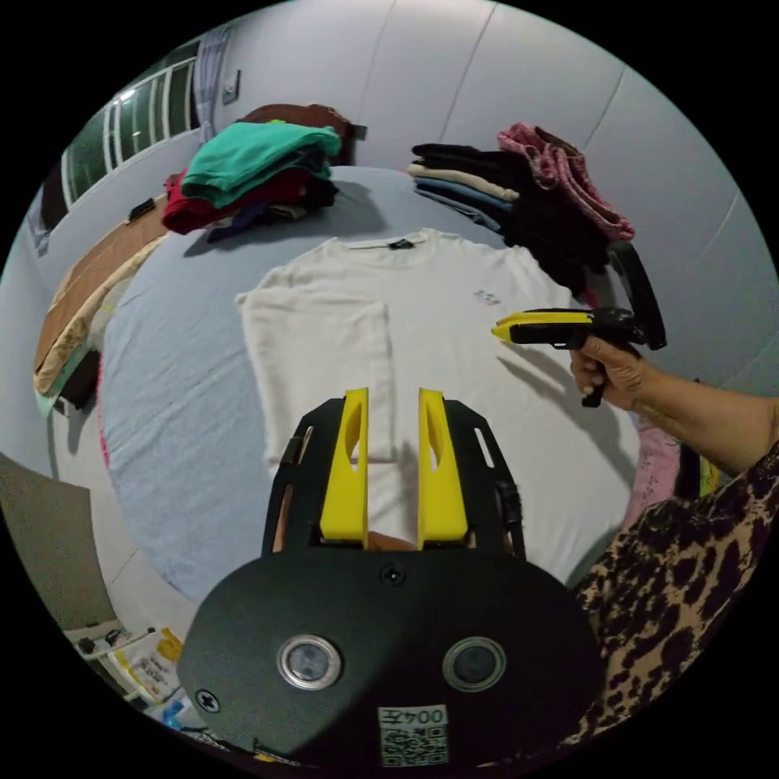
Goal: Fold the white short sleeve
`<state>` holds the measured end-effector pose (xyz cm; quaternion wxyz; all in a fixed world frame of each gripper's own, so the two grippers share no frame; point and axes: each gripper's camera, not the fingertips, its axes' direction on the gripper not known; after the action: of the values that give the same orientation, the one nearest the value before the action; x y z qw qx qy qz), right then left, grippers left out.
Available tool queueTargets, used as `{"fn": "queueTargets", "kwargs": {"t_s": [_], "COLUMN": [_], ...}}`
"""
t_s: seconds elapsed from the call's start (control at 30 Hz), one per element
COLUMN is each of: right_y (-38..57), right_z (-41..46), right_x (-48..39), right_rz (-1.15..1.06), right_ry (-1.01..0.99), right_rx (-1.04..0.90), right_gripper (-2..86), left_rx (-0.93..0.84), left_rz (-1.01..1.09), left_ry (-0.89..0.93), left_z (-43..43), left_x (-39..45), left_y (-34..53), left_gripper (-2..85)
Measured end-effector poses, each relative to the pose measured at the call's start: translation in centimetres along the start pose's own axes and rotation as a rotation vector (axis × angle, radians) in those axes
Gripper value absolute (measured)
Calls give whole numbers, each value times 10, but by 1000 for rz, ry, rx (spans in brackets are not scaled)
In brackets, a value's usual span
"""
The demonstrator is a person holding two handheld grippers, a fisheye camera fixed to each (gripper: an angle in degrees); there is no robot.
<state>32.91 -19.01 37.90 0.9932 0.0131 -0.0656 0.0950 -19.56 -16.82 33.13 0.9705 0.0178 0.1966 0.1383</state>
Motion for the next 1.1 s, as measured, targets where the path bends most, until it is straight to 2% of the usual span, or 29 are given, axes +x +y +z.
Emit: {"fn": "queueTargets", "kwargs": {"t_s": [0.13,0.3,0.4,0.53,0.77,0.97,1.1], "right_y": [57,81,81,71,68,76,75], "right_z": [-51,-93,-108,-106,-108,-130,-150], "right_x": [105,200,248,293,320,306,270], "right_rz": [345,516,572,573,561,397,182], "right_ry": [15,89,79,59,135,156,207], "right_rx": [79,140,195,150,79,128,192], "right_gripper": [89,93,95,100,61,45,45], "left_rx": [-106,-206,-181,-152,-123,-133,-135], "left_rz": [71,130,114,101,44,24,21], "left_ry": [64,5,-93,-202,-229,-229,-230], "left_z": [48,89,95,104,115,123,128], "left_x": [49,100,118,140,162,177,187], "left_y": [-21,-26,-26,-25,-25,-30,-32], "left_gripper": [96,103,98,87,83,88,89]}}
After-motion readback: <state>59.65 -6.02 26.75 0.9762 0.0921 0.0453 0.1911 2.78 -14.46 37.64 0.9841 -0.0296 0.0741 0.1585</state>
